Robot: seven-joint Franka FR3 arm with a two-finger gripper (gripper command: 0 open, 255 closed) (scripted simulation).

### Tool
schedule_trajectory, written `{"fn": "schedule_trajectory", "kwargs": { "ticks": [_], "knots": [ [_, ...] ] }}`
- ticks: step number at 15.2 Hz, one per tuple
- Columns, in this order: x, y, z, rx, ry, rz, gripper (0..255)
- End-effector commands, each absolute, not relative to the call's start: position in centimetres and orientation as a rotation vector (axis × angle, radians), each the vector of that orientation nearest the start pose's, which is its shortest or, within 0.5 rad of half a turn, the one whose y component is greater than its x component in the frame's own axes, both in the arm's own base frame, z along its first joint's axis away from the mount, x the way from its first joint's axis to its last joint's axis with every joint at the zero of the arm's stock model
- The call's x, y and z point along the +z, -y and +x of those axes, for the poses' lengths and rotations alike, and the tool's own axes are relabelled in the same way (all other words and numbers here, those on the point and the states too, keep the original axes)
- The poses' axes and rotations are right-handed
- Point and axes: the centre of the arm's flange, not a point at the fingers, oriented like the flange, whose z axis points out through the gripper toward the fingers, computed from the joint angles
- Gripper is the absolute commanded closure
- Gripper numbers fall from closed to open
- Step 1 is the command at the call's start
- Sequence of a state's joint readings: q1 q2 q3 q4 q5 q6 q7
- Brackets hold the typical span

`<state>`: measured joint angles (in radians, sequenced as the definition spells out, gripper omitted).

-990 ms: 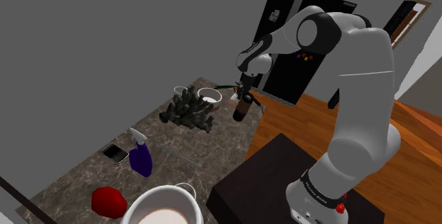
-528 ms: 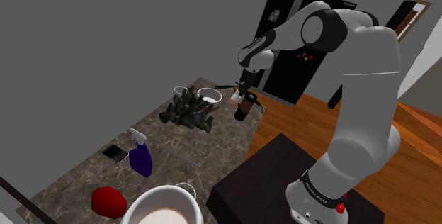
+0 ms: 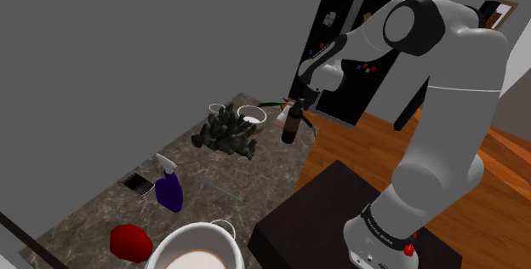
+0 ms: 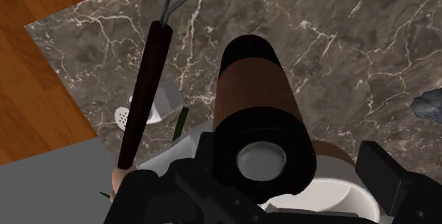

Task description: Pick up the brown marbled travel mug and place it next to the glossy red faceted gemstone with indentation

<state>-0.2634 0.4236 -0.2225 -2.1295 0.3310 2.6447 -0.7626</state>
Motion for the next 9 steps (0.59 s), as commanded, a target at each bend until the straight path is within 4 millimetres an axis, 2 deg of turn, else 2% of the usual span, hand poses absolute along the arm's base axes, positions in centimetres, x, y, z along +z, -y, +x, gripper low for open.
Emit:
{"fn": "schedule_trajectory", "kwargs": {
  "ticks": [1, 4, 9],
  "knots": [
    [21.1, 28.0, 51.4, -0.222, 0.026, -3.132, 0],
    [19.7, 28.0, 51.6, -0.222, 0.026, -3.132, 0],
    [19.7, 28.0, 51.6, -0.222, 0.026, -3.132, 0]
  ]
}}
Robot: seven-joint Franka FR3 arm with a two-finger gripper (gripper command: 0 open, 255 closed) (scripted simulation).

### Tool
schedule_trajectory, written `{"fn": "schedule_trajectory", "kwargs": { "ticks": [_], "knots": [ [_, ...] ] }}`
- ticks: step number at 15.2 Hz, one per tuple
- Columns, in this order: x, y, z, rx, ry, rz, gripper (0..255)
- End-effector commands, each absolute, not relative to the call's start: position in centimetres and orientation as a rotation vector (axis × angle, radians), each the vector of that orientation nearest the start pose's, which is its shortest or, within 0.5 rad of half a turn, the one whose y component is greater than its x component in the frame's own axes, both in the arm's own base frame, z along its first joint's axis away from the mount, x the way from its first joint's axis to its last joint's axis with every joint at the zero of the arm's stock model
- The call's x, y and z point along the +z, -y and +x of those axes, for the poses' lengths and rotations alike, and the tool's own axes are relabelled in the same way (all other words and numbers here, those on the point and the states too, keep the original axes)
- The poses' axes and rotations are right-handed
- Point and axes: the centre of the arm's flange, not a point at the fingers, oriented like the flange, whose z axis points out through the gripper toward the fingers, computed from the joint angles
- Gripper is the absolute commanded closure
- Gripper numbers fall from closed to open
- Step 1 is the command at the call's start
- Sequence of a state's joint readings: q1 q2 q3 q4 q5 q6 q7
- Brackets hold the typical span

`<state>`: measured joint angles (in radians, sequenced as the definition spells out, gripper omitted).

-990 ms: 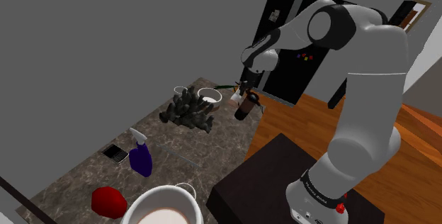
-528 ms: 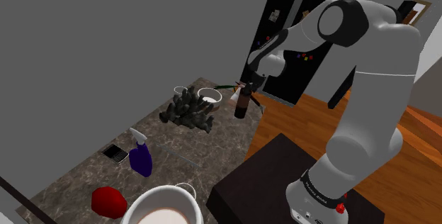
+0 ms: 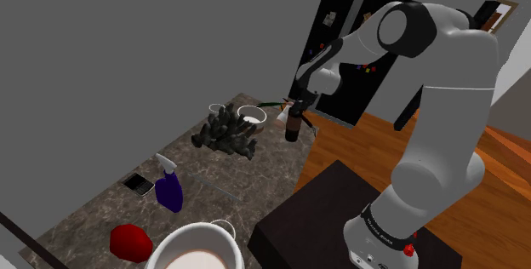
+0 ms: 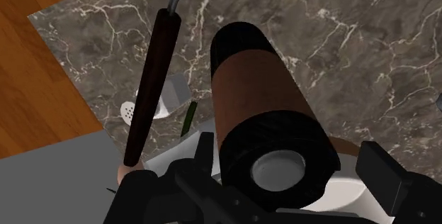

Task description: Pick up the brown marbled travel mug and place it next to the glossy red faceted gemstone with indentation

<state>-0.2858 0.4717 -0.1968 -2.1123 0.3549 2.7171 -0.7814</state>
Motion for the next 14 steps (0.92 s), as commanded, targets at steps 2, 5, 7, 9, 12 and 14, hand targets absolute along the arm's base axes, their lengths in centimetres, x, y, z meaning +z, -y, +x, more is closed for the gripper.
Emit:
{"fn": "schedule_trajectory", "kwargs": {
  "ticks": [2, 5, 7, 9, 12, 14],
  "knots": [
    [19.73, 27.96, 51.59, -0.222, 0.026, -3.132, 0],
    [19.68, 27.92, 51.60, -0.222, 0.025, -3.132, 255],
    [19.69, 27.96, 51.61, -0.222, 0.025, -3.132, 255],
    [19.70, 27.95, 51.63, -0.222, 0.025, -3.132, 255],
    [19.69, 27.94, 51.64, -0.222, 0.025, -3.132, 255],
    [20.25, 27.96, 51.59, -0.222, 0.025, -3.132, 255]
  ]
}}
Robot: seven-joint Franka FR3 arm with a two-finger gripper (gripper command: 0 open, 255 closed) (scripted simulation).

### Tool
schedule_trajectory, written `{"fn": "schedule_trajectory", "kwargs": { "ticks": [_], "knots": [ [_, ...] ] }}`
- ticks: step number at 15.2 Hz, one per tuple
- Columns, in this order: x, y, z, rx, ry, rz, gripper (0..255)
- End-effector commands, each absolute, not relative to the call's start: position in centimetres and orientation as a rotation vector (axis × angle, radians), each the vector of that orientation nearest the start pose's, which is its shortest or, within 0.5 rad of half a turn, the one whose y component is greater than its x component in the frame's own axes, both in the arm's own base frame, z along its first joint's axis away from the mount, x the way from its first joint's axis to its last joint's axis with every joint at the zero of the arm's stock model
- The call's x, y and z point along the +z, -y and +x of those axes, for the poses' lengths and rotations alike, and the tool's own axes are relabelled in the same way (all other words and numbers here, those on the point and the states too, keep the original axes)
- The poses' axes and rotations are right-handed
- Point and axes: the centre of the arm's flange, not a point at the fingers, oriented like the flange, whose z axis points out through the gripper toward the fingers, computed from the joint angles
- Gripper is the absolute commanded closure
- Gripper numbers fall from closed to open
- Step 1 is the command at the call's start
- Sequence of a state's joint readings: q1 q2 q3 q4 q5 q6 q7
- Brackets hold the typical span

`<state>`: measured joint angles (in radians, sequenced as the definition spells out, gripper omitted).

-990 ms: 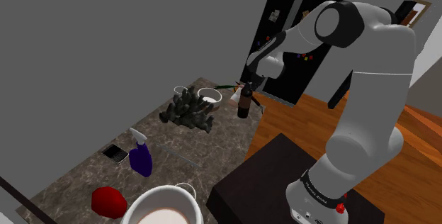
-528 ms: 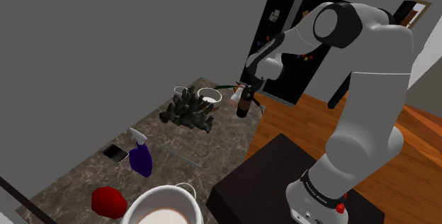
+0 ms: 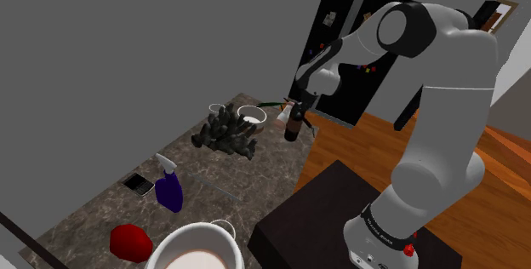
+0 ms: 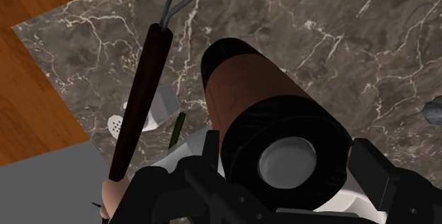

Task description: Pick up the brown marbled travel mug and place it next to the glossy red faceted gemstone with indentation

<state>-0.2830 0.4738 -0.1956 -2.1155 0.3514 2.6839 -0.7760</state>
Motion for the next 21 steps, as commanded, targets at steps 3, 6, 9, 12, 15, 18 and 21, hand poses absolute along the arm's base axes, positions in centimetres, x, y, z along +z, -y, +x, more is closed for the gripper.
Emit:
{"fn": "schedule_trajectory", "kwargs": {
  "ticks": [3, 6, 9, 12, 15, 18, 21],
  "knots": [
    [21.8, 28.0, 51.6, -0.222, 0.026, -3.132, 255],
    [23.4, 28.0, 51.6, -0.222, 0.026, -3.132, 255],
    [25.0, 28.0, 51.6, -0.222, 0.026, -3.132, 255],
    [26.6, 28.0, 51.6, -0.222, 0.026, -3.132, 255],
    [28.2, 28.0, 51.6, -0.222, 0.026, -3.132, 255],
    [29.8, 28.0, 51.6, -0.222, 0.026, -3.132, 255],
    [31.3, 28.0, 51.6, -0.222, 0.026, -3.132, 255]
  ]
}}
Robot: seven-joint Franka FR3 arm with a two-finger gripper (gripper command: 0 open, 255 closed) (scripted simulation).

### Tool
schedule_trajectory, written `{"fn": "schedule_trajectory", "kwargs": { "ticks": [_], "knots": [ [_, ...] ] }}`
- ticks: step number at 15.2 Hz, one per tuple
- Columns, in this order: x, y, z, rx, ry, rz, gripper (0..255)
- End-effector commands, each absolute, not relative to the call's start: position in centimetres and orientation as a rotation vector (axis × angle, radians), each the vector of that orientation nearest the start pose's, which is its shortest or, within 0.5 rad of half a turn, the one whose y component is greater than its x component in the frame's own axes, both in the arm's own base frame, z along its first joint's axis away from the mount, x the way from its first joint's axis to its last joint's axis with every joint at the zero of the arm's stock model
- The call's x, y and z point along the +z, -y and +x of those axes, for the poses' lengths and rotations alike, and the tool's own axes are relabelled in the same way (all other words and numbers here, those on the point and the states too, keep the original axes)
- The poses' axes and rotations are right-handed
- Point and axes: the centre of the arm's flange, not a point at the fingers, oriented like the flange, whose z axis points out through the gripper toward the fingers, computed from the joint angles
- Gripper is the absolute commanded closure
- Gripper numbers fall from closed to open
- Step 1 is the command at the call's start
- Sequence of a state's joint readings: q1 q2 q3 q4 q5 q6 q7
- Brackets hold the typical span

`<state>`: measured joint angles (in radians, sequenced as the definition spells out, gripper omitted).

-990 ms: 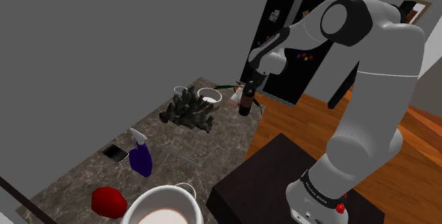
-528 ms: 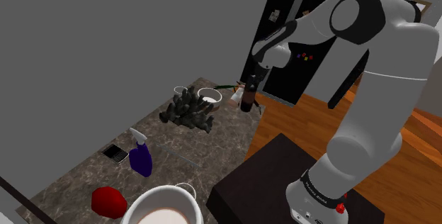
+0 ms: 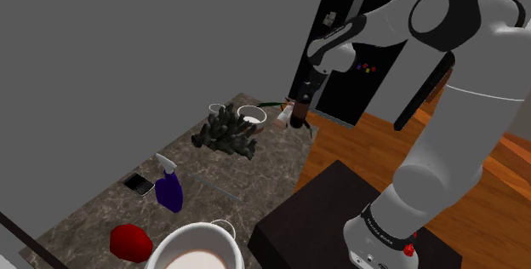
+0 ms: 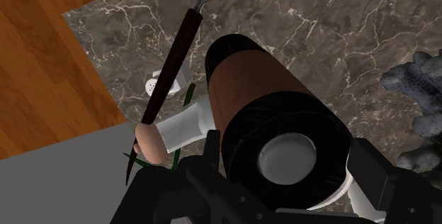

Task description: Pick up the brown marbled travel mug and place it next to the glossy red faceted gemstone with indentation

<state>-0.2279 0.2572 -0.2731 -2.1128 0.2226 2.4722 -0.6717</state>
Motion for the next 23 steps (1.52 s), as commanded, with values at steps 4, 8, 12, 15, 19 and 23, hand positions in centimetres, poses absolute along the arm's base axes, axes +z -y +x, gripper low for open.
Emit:
{"fn": "schedule_trajectory", "kwargs": {
  "ticks": [4, 8, 12, 15, 19, 23],
  "knots": [
    [33.5, 28.0, 51.6, -0.222, 0.026, -3.132, 255],
    [35.6, 28.0, 51.6, -0.222, 0.026, -3.132, 255],
    [37.7, 28.0, 51.6, -0.222, 0.026, -3.132, 255],
    [39.3, 28.0, 51.6, -0.222, 0.026, -3.132, 255],
    [41.4, 28.0, 51.6, -0.222, 0.026, -3.132, 255],
    [43.5, 28.0, 51.6, -0.222, 0.026, -3.132, 255]
  ]
}}
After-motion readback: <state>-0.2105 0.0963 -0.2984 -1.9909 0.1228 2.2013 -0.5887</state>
